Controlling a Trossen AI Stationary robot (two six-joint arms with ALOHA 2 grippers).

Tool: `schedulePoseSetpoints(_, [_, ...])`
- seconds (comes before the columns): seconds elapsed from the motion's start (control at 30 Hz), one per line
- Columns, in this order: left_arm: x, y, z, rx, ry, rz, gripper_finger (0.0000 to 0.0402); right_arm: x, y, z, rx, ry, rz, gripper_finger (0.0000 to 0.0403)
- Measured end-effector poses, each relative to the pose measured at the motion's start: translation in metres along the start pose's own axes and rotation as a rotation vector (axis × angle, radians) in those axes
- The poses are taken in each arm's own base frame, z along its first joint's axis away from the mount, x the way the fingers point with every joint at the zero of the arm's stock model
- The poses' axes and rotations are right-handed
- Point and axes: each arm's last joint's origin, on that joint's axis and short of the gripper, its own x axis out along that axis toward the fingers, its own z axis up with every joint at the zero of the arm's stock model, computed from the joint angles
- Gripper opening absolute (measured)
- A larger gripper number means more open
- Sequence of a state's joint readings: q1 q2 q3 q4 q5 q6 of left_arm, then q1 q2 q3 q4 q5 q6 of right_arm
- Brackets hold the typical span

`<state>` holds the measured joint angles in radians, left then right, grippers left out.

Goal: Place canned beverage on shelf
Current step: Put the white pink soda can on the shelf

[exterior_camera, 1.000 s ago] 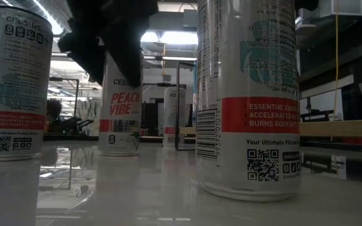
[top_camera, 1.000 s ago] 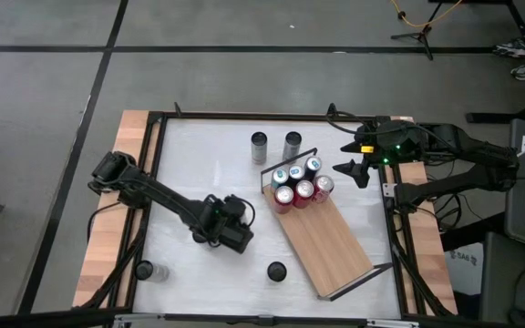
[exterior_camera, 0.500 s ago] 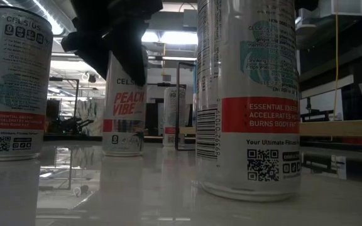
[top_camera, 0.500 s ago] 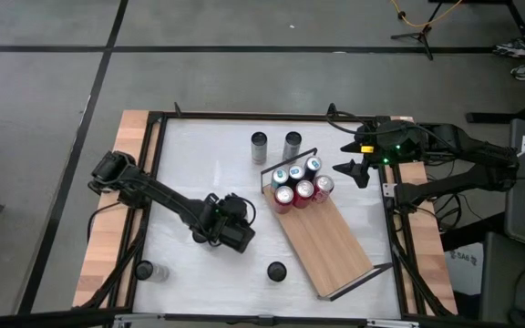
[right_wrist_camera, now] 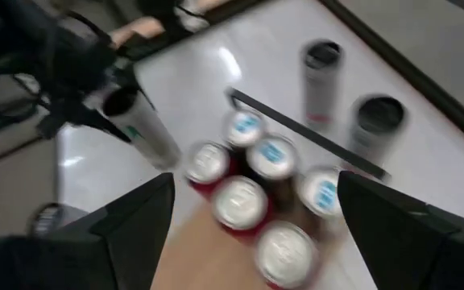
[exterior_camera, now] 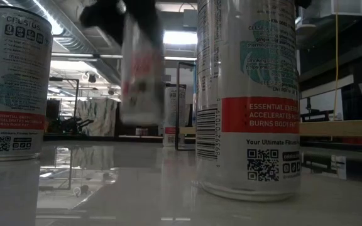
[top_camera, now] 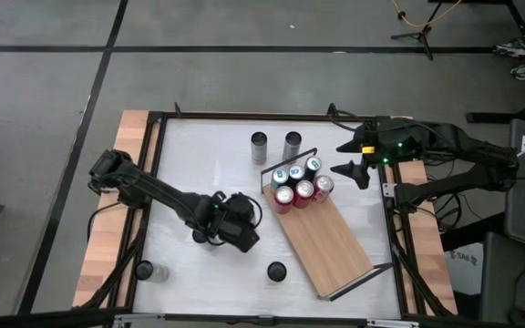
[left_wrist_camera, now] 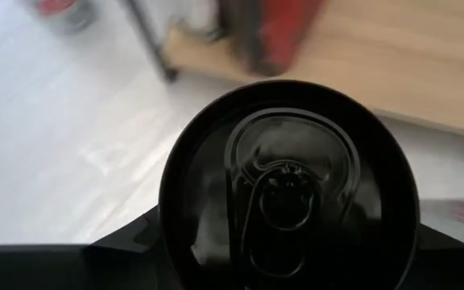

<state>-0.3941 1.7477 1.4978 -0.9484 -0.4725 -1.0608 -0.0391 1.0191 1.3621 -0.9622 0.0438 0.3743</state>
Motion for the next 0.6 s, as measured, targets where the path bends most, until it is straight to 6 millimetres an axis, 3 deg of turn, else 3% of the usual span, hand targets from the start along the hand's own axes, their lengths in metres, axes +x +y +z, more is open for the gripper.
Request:
schedulePoseSetpoints(0.37, [-0.04,-0.01,0.048,0.139,-0.024,-0.181,0.0227,0.018,0.017,0.025,-0.112,-0.143,0.272,0.0337])
schedulePoseSetpoints(0.6, [-0.053,-0.006,0.066,0.22,-0.056,-0.198,0.0233,0.05,0.023,0.034,-0.116,-0.132,0.297,0.0337])
